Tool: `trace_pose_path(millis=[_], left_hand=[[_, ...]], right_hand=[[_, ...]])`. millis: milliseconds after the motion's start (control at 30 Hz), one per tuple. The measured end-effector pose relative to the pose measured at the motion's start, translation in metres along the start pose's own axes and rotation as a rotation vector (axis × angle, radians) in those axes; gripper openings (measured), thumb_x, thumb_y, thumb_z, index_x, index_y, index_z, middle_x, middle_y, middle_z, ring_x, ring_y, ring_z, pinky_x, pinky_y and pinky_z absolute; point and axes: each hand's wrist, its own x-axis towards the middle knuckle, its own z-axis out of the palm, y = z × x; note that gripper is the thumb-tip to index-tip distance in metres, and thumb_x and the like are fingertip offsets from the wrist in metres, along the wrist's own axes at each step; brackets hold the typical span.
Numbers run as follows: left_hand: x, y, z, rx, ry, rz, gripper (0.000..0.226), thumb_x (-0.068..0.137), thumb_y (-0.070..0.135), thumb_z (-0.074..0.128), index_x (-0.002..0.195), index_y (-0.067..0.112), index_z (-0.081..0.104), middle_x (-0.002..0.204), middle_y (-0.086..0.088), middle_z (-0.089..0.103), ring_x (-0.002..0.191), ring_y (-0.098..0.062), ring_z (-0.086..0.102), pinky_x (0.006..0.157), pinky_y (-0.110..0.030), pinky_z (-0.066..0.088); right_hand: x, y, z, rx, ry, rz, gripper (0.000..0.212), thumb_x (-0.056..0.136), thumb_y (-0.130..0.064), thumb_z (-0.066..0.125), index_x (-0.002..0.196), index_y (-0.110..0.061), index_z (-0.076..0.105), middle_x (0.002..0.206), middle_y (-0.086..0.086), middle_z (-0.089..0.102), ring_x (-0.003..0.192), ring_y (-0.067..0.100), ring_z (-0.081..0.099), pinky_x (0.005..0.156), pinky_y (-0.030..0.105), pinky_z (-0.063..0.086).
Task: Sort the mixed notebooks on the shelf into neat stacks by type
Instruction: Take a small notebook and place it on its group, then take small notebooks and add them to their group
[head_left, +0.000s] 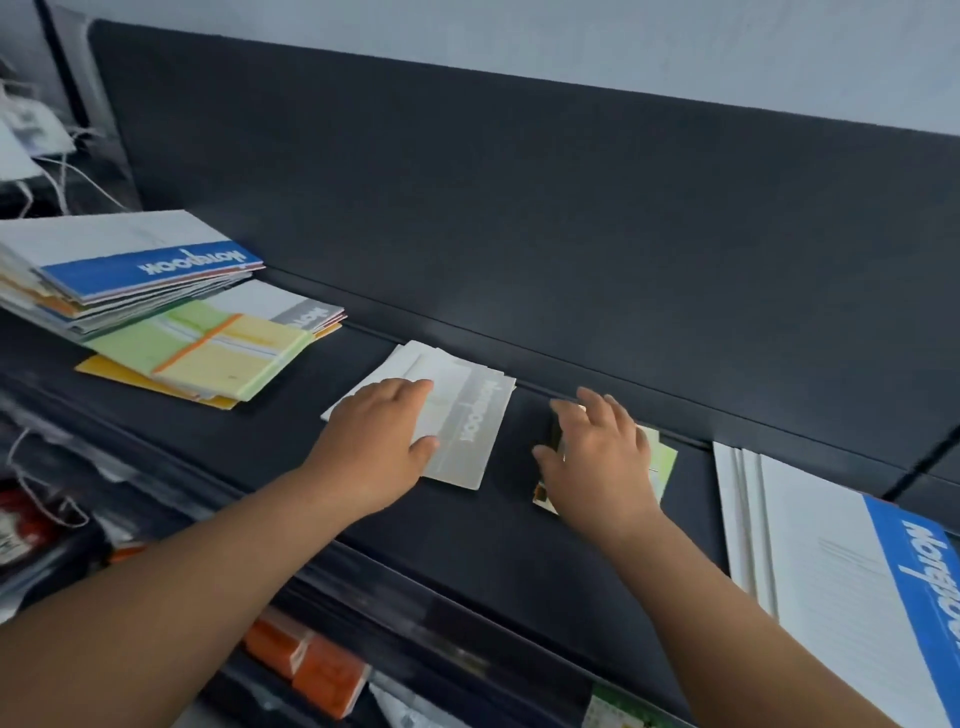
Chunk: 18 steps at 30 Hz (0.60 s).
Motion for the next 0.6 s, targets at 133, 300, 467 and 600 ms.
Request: trace_pose_path(millis=[133,300,467,600], left_hand=[[-0.002,-0.05,-0.012,0.044,0.054,-0.053,0.064,0.095,0.042,0.051,0.149,0.018,0.028,0.15,-0.004,0.038,0.137,-0.023,0.034,0.112,-0.037,0.03],[0.006,-0.131,-0.031,0.095,0.084,-0.163,0.064,0.093,0.044,0.052,0.147,0.016,0.032,0.147,-0.007,0.041,0.134,-0.026,0.037,0.109,-0.039,0.032],[0.025,-0.222,-0.048,0.105,0.042,-0.216,0.065,0.094,0.047,0.049,0.148,0.015,0.031,0.147,-0.009,0.04,0.135,-0.027,0.036,0.11,-0.038,0.031],[0.049,-0.287,-0.055,0.104,-0.052,-0.209,0.068,0.093,0.056,0.041,0.147,0.015,0.029,0.148,-0.012,0.038,0.135,-0.028,0.035,0.11,-0.041,0.032]], right_hand=[[0.009,-0.046,0.01,0.026,-0.053,-0.105,0.056,0.099,-0.041,0.047,0.149,-0.023,0.032,0.161,0.001,0.018,0.15,0.026,0.008,0.12,0.043,0.009],[0.026,-0.121,0.029,0.143,-0.134,-0.223,0.057,0.1,-0.041,0.046,0.151,-0.021,0.03,0.16,0.002,0.02,0.148,0.022,0.015,0.12,0.036,0.016],[0.058,-0.205,0.066,0.496,-0.246,-0.098,0.059,0.098,-0.038,0.052,0.15,-0.021,0.031,0.155,-0.003,0.033,0.131,0.017,0.046,0.108,0.027,0.035],[0.088,-0.265,0.095,0.801,-0.338,0.182,0.067,0.096,-0.04,0.055,0.152,-0.019,0.025,0.151,0.001,0.04,0.135,0.018,0.043,0.102,0.029,0.039]])
